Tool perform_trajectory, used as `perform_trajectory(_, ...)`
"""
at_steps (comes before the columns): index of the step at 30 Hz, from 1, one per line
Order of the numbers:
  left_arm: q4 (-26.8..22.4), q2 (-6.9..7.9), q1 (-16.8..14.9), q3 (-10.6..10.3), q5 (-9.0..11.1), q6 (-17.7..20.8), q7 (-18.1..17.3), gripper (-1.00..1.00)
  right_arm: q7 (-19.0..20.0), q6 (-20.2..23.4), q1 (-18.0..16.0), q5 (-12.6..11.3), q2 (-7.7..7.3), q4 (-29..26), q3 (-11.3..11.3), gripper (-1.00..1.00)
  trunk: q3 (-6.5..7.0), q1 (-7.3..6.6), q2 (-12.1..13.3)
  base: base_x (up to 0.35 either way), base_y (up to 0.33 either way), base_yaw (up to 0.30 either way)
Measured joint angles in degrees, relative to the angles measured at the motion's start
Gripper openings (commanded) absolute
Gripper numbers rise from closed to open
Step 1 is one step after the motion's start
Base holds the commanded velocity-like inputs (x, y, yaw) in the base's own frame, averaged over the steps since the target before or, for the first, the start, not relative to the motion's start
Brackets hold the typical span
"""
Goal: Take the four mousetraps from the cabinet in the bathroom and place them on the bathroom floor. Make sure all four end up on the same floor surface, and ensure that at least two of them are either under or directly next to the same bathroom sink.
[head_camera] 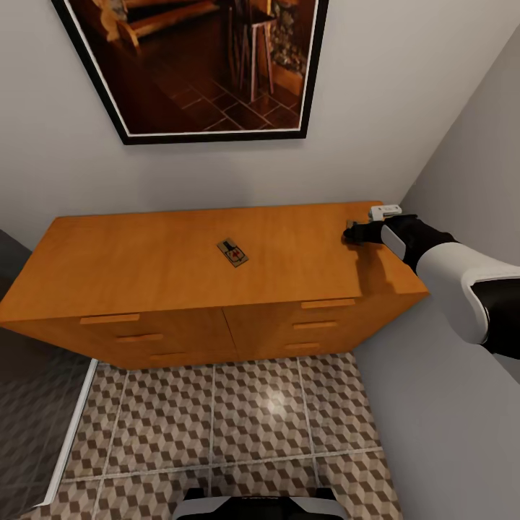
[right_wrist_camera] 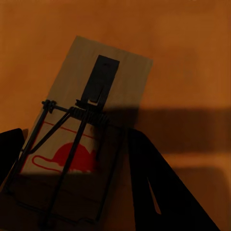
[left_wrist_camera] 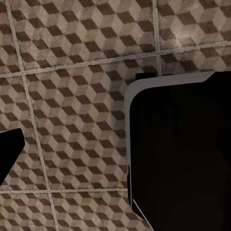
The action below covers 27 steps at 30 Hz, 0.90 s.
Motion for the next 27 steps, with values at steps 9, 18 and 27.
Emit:
perform_trajectory(9,0.0,0.0,0.0,0.0,0.0,0.0,0.0,1.0,0.0,0.8,0.0,-0.3,0.11,-0.5,-0.2,-1.0,-0.01,0.02,0.0,0.0,0.0,0.0)
perform_trajectory(18,0.0,0.0,0.0,0.0,0.0,-0.1,0.0,1.0,-0.7,6.4,0.0,-0.4,0.13,-7.1,-0.3,-1.0,-0.01,0.02,0.0,0.0,0.0,0.0)
perform_trajectory(27,0.0,0.04,0.0,0.0,0.0,0.0,0.0,1.0,-1.8,12.3,0.1,-0.4,0.15,-14.0,-0.3,-1.0,-0.01,0.02,0.0,0.0,0.0,0.0)
